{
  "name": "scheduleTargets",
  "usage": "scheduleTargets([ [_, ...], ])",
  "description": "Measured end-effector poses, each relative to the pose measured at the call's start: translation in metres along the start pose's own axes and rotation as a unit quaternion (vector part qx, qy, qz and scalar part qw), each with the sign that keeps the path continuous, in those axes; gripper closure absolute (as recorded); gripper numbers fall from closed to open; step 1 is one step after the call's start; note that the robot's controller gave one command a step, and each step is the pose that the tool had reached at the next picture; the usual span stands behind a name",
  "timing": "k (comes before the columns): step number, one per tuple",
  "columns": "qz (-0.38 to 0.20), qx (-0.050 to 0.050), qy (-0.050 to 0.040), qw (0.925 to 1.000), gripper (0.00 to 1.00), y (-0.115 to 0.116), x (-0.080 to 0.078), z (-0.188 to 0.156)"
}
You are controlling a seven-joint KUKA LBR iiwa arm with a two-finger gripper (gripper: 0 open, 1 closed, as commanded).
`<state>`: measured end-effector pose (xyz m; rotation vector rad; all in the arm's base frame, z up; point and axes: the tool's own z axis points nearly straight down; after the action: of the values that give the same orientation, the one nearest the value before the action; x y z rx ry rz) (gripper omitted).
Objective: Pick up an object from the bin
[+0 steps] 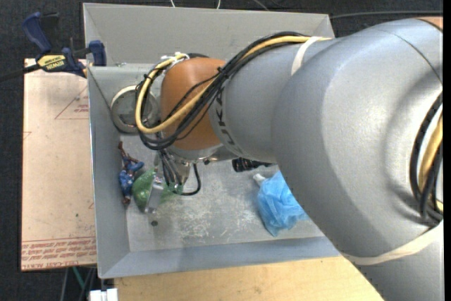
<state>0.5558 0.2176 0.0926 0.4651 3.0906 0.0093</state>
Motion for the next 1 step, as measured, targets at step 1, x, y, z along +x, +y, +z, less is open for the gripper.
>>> scheduleTargets([
  [1,-0.042,0.001,0.0021,0.9991,0.00,0.0010,0.0128,0.0057],
])
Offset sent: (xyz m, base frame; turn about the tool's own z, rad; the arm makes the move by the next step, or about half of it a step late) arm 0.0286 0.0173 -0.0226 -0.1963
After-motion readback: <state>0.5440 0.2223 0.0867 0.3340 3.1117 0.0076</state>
